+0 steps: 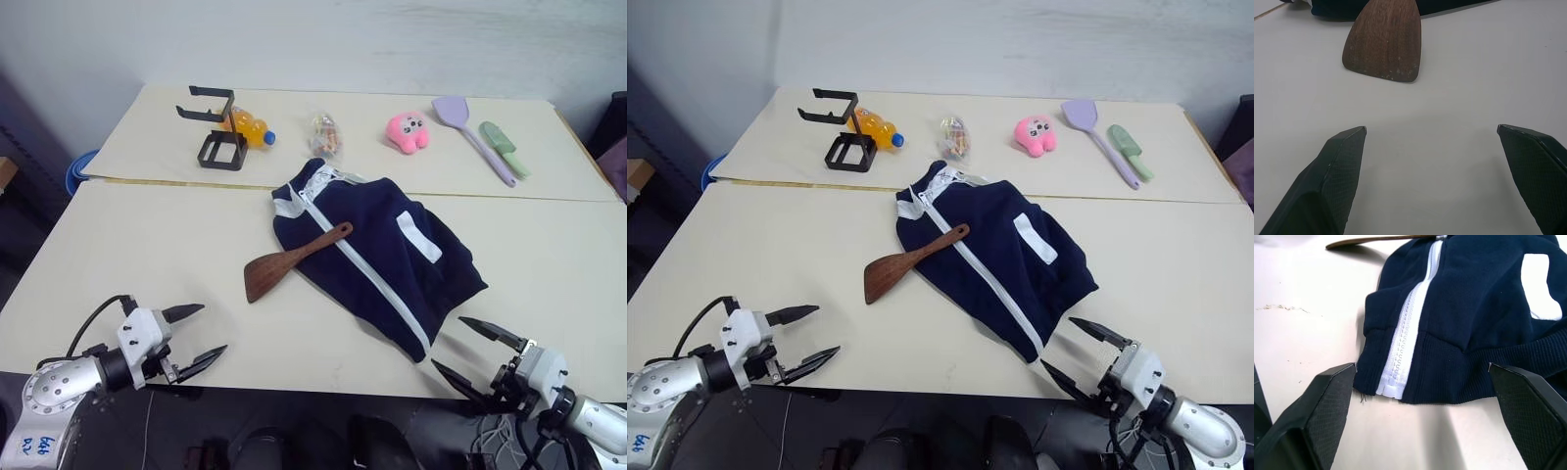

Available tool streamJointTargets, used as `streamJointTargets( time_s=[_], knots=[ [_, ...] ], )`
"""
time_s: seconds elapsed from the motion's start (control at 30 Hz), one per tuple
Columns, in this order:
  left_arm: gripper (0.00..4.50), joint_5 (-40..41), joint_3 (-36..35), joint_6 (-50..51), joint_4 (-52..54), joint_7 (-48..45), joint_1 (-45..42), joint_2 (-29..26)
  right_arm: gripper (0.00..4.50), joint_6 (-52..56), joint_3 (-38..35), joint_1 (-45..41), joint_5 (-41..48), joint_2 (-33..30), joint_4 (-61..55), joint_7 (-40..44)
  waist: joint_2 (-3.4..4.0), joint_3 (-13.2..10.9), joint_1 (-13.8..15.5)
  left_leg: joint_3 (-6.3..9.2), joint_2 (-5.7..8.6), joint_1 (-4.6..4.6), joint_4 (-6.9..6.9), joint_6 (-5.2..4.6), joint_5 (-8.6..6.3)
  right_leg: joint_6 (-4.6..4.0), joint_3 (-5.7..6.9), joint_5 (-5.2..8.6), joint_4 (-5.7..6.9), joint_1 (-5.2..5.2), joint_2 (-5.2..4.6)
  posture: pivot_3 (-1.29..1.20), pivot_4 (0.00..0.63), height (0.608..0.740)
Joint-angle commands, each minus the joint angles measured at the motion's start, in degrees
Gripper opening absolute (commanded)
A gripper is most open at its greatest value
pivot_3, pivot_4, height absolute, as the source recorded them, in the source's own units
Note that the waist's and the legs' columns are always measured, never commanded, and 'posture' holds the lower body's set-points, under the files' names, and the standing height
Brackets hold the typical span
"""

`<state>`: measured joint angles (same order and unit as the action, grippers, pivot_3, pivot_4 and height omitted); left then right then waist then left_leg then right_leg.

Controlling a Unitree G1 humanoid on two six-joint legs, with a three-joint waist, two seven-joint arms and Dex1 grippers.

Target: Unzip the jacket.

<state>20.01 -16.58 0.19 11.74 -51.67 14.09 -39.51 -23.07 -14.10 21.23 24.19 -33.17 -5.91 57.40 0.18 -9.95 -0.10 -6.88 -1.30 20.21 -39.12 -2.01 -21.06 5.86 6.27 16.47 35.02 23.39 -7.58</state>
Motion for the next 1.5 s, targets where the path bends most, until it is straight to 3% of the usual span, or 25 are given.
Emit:
streamJointTargets(
  time_s=[0.03,0.53,0.77,1.0,1.2,1.3,1.5],
  knots=[
    [4.5,0.77,-2.39,-1.68,0.82,-0.4,-0.86,-1.13,4.48,-0.05,-2.35,0.49,1.8,-1.04,-0.88,0.41,0.0,0.0,0.0,0.0,0.0,0.0,0.0,0.0,0.0,0.0,0.0,0.0,0.0,0.0,0.0,0.0,0.15,0.74],
    [4.5,7.68,-5.28,4.73,1.01,-7.49,0.43,-4.52,4.48,1.63,-1.5,0.31,4.4,0.88,-6.79,-1.82,0.0,0.0,-0.03,0.0,0.0,-0.01,0.0,0.0,0.0,0.0,-0.02,0.0,0.02,0.0,0.0,0.0,0.15,0.74],
    [4.5,7.71,-1.61,8.3,3.25,-5.08,-6.12,-4.05,4.48,-0.75,0.67,-1.18,3.38,2.32,-8.16,-1.29,0.0,0.0,0.16,0.01,0.04,0.0,0.0,-0.01,0.01,0.0,0.0,0.0,0.03,-0.02,0.0,0.0,0.15,0.74],
    [4.5,1.32,12.74,14.21,3.4,1.44,-23.13,1.27,4.48,0.0,3.39,-5.36,3.16,5.84,-11.78,-4.44,0.01,0.01,0.17,0.0,0.12,-0.01,-0.01,0.0,0.05,0.02,0.02,-0.01,0.43,-0.01,0.06,0.0,0.15,0.74],
    [4.5,-18.31,26.68,12.68,-10.48,14.03,-39.66,9.17,4.48,2.74,5.18,-8.3,2.03,5.96,-14.66,-7.89,-0.02,0.01,0.74,-0.06,0.42,-0.01,-0.08,-0.21,0.21,0.14,0.31,-0.08,0.54,0.0,0.21,0.0,0.15,0.74],
    [3.88,-20.99,28.04,10.64,-15.64,17.24,-42.93,12.32,4.5,3.88,5.1,-9.11,2.12,5.98,-15.69,-9.19,-0.05,-0.01,0.54,-0.12,0.41,0.01,-0.08,-0.22,0.21,0.15,0.33,-0.08,0.52,0.04,0.22,0.0,0.15,0.74],
    [2.07,-23.03,27.66,8.52,-18.92,19.91,-44.6,15.5,4.5,4.57,5.23,-9.68,1.61,6.17,-16.58,-10.64,-0.08,-0.02,1.01,-0.08,0.4,0.02,-0.13,-0.27,0.24,0.16,0.4,-0.08,0.52,0.0,0.15,0.0,0.15,0.74]
  ],
)
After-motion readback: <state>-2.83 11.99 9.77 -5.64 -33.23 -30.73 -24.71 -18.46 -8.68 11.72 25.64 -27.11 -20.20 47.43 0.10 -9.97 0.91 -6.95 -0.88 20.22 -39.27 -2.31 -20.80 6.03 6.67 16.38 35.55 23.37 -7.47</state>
